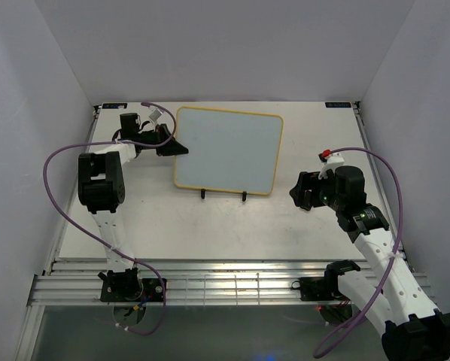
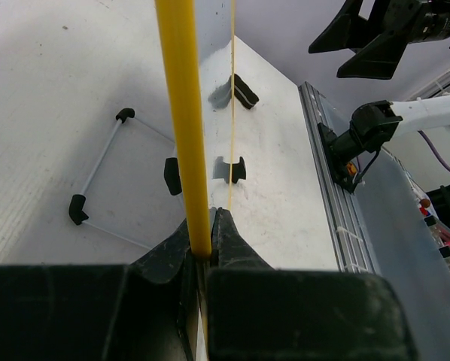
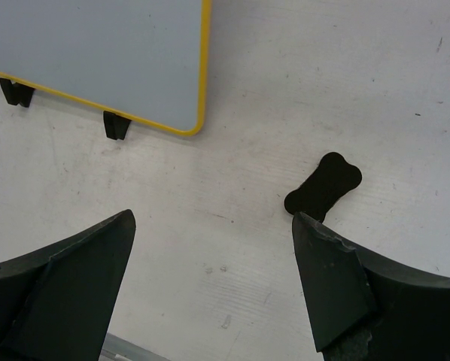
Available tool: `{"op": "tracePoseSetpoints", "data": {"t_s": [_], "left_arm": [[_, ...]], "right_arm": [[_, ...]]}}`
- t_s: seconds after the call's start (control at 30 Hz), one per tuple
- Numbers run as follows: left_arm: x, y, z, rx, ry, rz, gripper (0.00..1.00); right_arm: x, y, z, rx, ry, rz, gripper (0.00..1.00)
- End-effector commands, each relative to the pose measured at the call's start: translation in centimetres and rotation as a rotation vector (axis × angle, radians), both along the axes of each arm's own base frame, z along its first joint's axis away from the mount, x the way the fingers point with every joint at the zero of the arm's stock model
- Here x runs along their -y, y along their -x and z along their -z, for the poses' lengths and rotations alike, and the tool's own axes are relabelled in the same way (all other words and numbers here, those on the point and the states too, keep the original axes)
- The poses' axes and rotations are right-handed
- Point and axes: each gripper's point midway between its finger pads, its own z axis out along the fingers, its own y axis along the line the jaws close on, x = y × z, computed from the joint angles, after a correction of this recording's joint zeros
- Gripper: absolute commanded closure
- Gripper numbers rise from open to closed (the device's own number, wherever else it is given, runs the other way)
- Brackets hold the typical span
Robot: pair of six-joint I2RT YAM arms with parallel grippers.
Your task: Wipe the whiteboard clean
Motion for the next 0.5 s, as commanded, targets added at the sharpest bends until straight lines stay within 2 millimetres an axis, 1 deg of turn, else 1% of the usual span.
{"op": "tracePoseSetpoints", "data": {"t_s": [0.0,0.17,0.2,0.23,0.3,0.47], "left_arm": [[-0.3,0.5,-0.8,0.249,0.075,0.109,1.0],[-0.2,0.9,-0.3,0.247,0.065,0.092,0.99],[-0.2,0.9,-0.5,0.254,0.059,0.086,0.92],[-0.2,1.0,-0.4,0.256,0.056,0.083,0.8],[-0.2,1.2,-0.3,0.254,0.052,0.076,0.77],[-0.5,0.8,0.6,0.224,0.033,0.044,0.71]], "right_arm": [[-0.4,-0.5,-1.2,0.063,-0.01,-0.021,0.1],[-0.5,-0.5,-1.1,0.061,-0.012,-0.024,0.1],[-0.5,-0.5,-1.2,0.063,-0.011,-0.025,0.1],[-0.6,-0.5,-1.2,0.062,-0.014,-0.027,0.1],[-0.6,-0.5,-1.1,0.062,-0.014,-0.027,0.1],[-0.4,-0.3,-1.2,0.067,-0.012,-0.021,0.1]]}}
